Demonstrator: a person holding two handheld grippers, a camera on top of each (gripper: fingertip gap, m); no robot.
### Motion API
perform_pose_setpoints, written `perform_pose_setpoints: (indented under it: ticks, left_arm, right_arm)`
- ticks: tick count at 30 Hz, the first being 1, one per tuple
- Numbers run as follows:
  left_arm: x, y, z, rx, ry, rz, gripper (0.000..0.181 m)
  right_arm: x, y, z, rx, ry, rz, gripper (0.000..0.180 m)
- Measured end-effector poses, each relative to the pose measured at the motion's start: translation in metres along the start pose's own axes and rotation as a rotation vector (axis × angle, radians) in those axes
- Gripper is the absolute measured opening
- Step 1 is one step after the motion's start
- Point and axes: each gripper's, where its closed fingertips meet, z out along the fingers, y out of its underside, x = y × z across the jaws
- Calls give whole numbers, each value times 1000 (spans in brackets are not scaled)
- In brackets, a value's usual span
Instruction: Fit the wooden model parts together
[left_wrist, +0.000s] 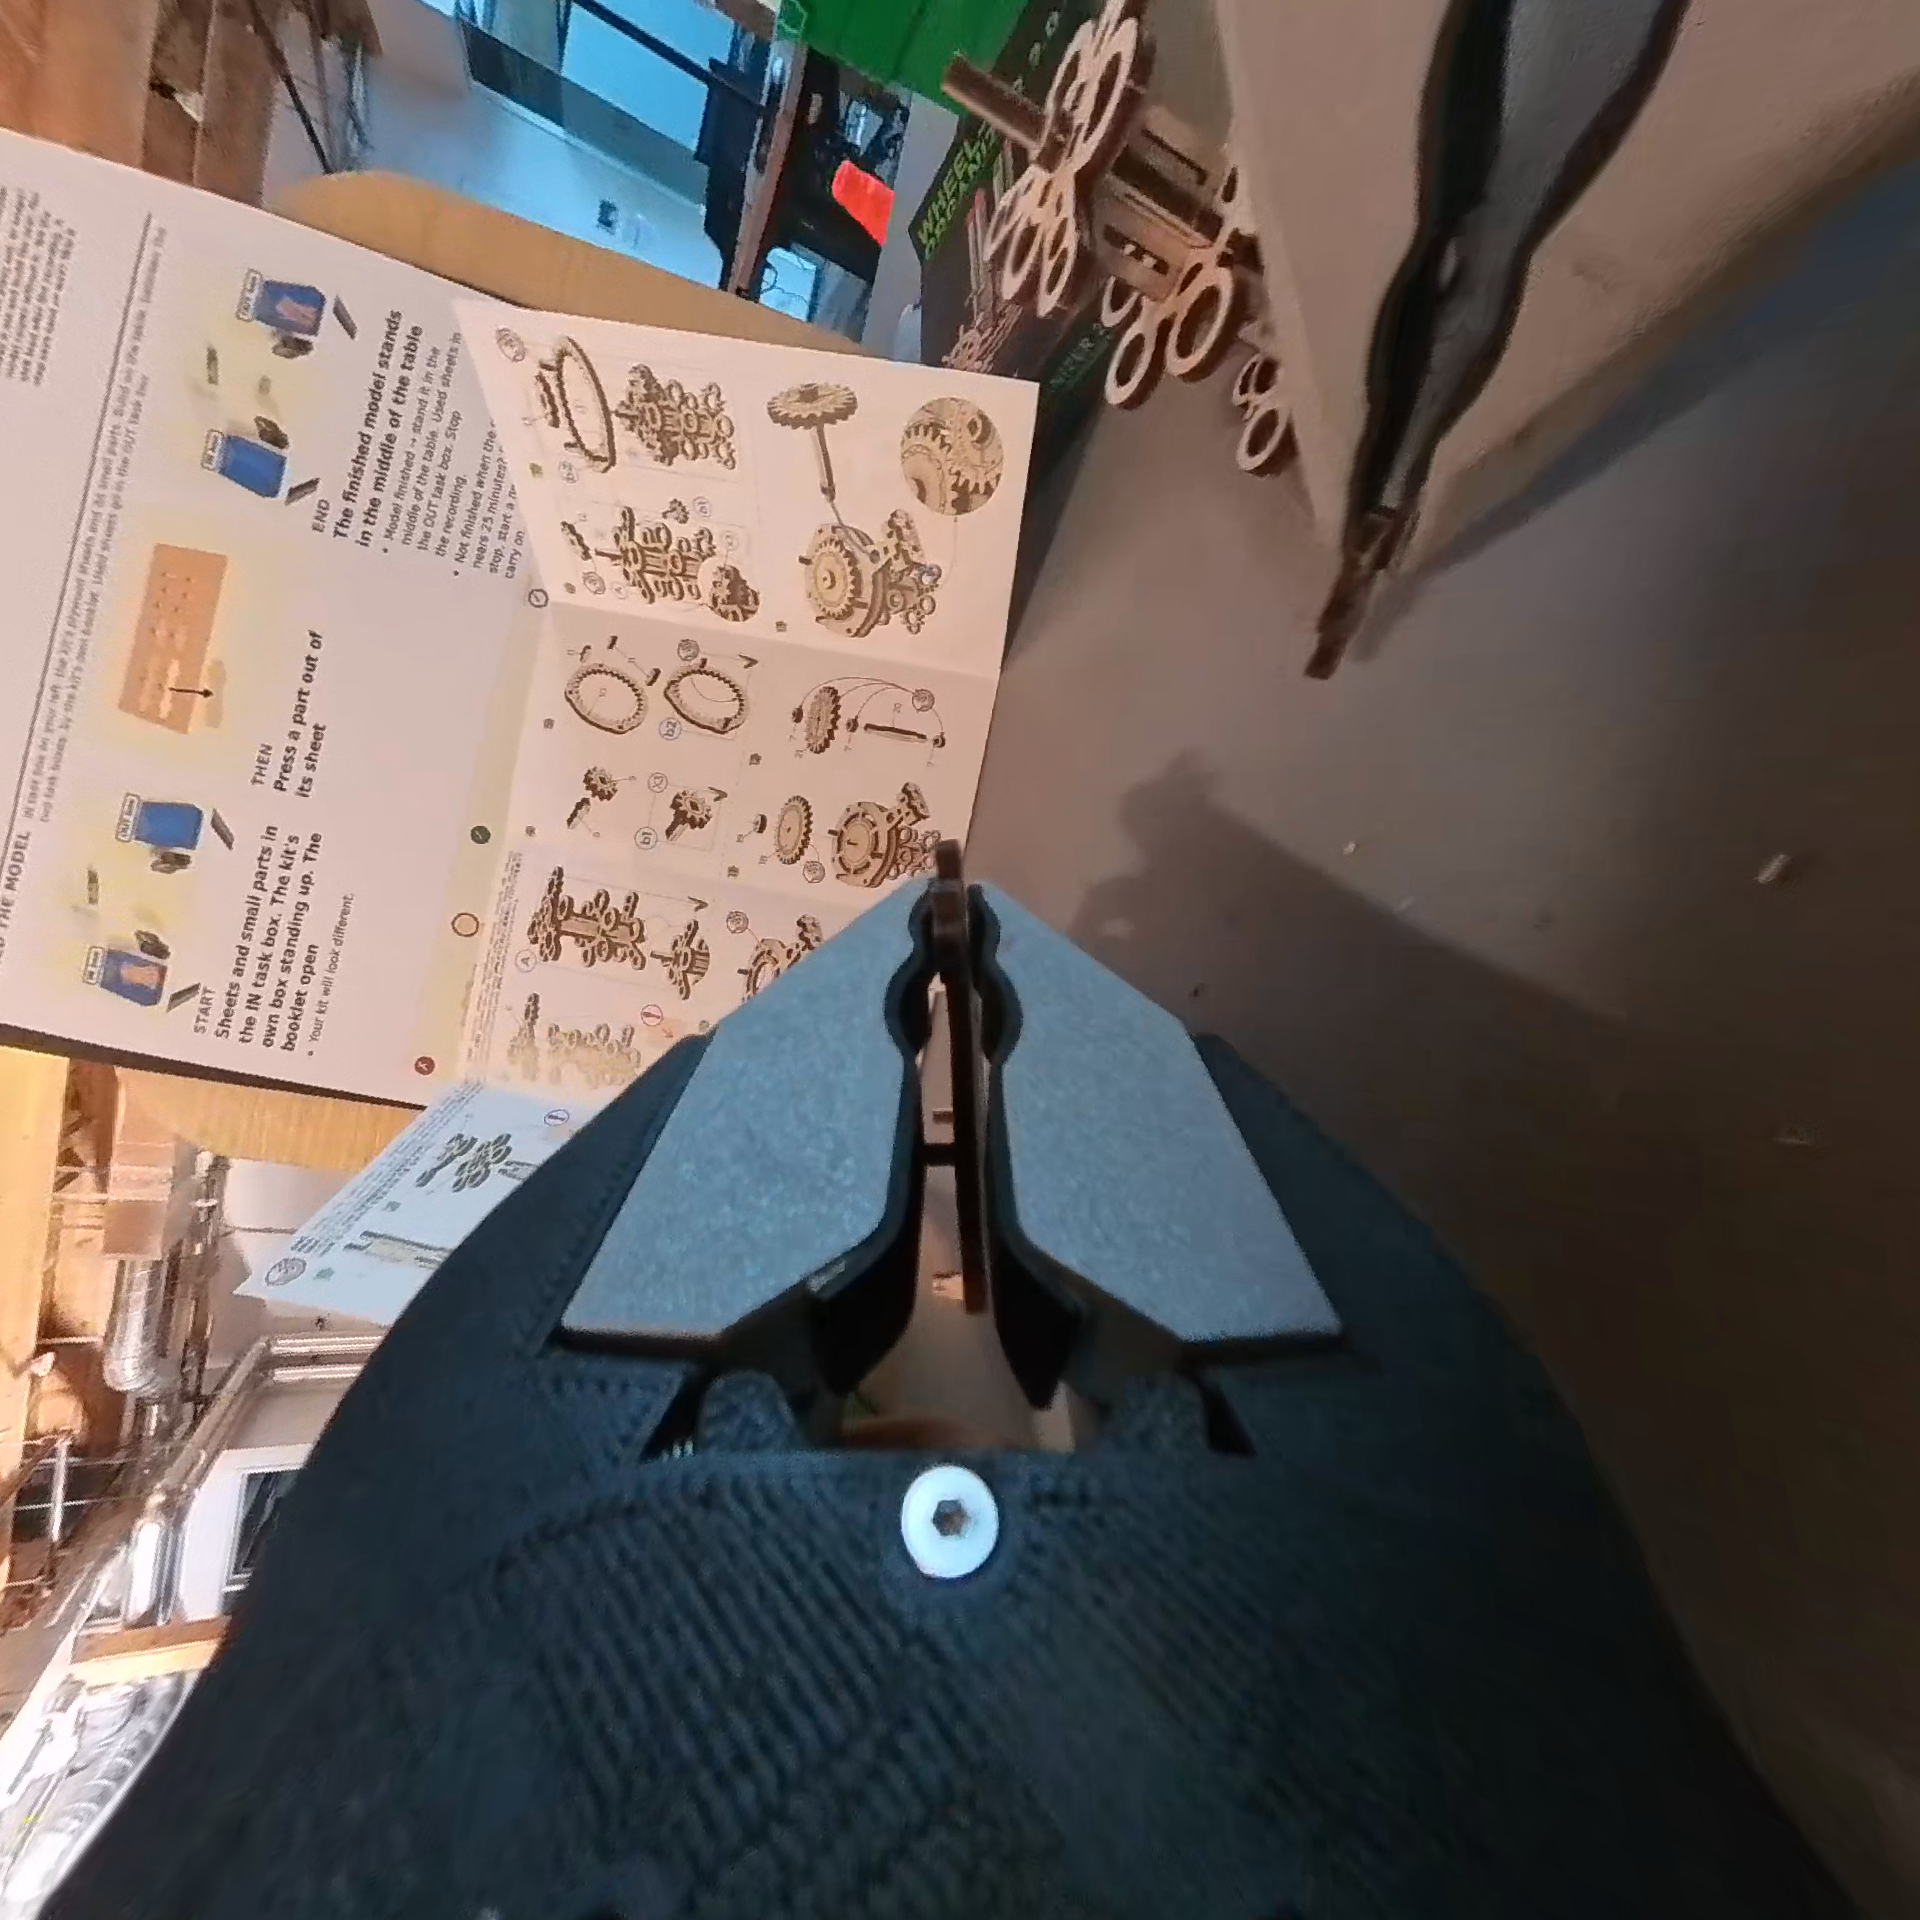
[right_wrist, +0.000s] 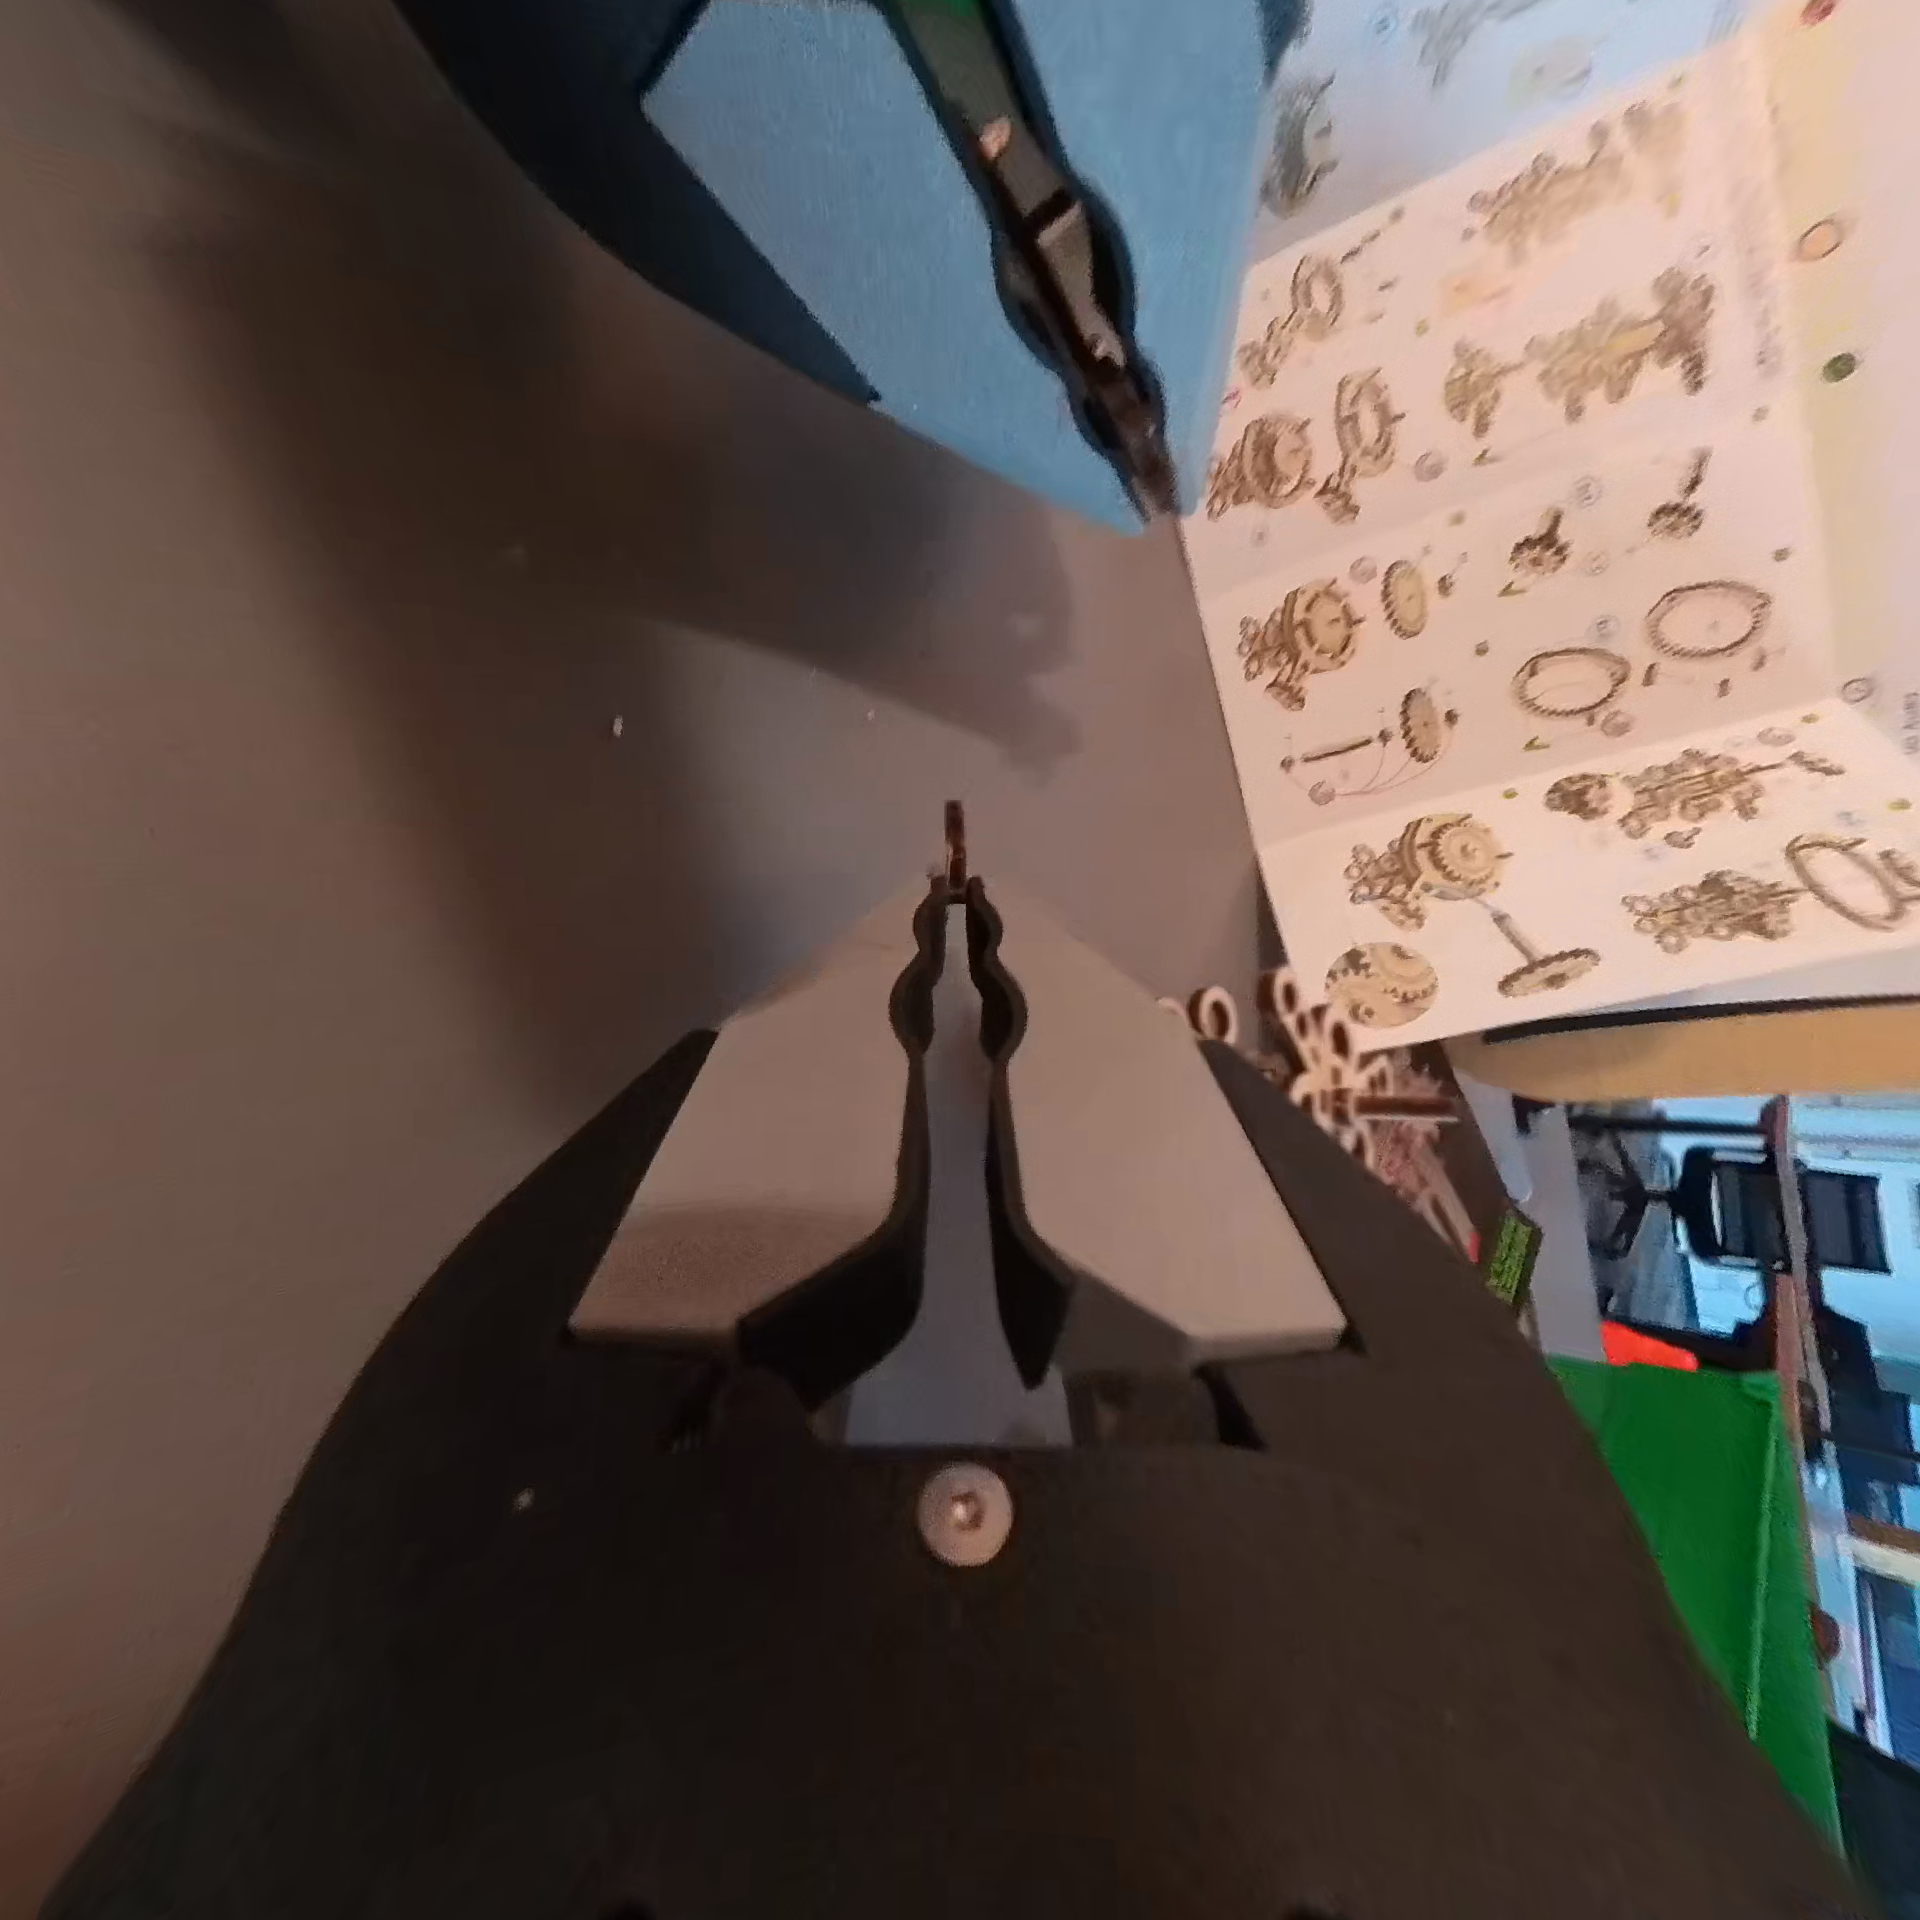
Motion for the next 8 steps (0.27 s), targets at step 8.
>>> perform_pose_setpoints:
  ticks: [8]
  left_arm:
    - [2,9,2,-9,32,-15,0]
  right_arm:
    - [-30,-10,1,-6,-262,210,0]
